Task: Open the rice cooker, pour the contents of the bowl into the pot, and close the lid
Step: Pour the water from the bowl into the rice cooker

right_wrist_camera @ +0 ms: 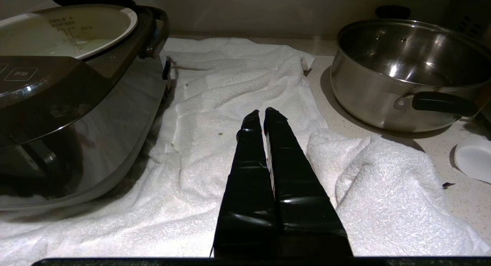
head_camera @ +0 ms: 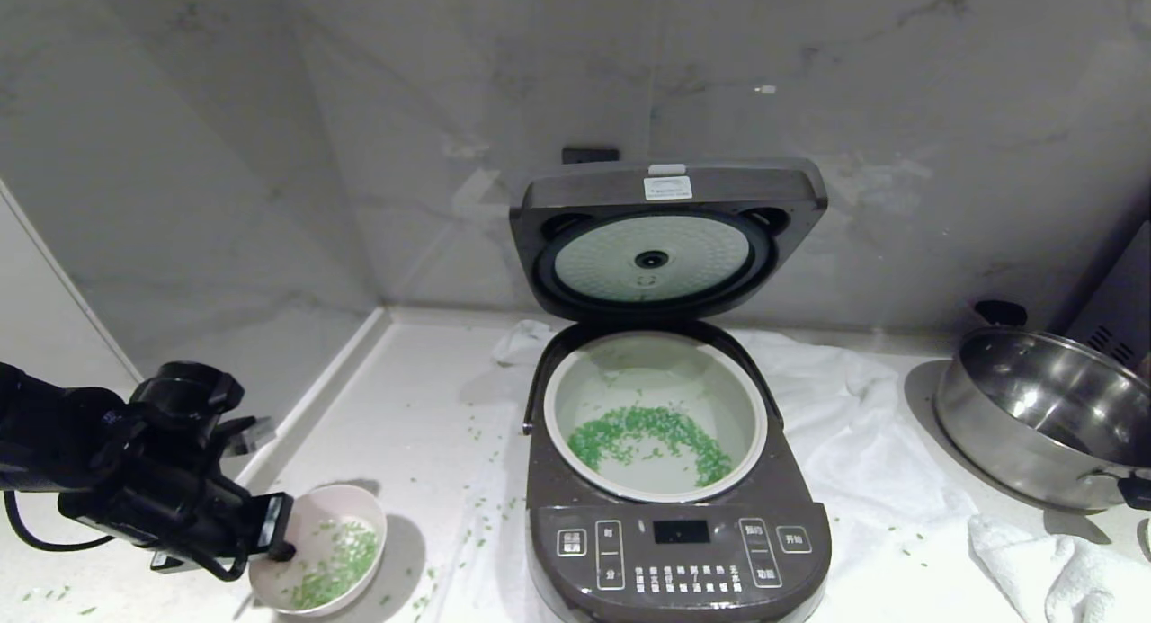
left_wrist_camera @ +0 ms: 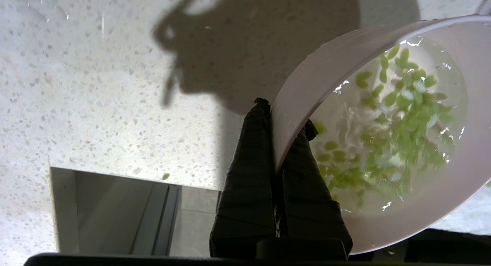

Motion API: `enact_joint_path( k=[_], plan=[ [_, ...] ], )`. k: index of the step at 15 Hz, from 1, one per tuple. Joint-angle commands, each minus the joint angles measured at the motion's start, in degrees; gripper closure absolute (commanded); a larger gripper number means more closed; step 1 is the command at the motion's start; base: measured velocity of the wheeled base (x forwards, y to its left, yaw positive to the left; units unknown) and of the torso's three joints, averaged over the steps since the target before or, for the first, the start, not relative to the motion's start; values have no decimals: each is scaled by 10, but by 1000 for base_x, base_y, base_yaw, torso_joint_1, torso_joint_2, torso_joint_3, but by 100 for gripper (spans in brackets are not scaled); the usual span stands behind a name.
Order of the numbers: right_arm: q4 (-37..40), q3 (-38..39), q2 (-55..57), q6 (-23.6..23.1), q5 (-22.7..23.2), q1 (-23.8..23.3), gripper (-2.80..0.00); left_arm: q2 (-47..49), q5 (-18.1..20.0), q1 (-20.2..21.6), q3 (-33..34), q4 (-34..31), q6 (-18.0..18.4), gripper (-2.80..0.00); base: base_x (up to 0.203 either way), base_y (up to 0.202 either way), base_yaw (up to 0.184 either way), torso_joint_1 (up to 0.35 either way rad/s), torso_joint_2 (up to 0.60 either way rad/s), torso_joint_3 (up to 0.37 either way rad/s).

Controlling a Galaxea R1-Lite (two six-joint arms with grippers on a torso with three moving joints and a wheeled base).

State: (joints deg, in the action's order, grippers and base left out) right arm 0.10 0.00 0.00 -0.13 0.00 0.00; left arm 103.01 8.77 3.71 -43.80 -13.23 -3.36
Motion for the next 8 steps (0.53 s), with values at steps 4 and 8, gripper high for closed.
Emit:
enact_joint_path(
  k=[4, 8],
  plan=[
    [0, 1, 0, 0, 0, 0, 0, -9, 0, -40, -93, -72, -28, 0, 0, 0, 0, 0, 0, 0],
    [0, 1, 0, 0, 0, 0, 0, -4, -1, -52, -157, -118, -34, 0, 0, 0, 0, 0, 0, 0]
  ],
)
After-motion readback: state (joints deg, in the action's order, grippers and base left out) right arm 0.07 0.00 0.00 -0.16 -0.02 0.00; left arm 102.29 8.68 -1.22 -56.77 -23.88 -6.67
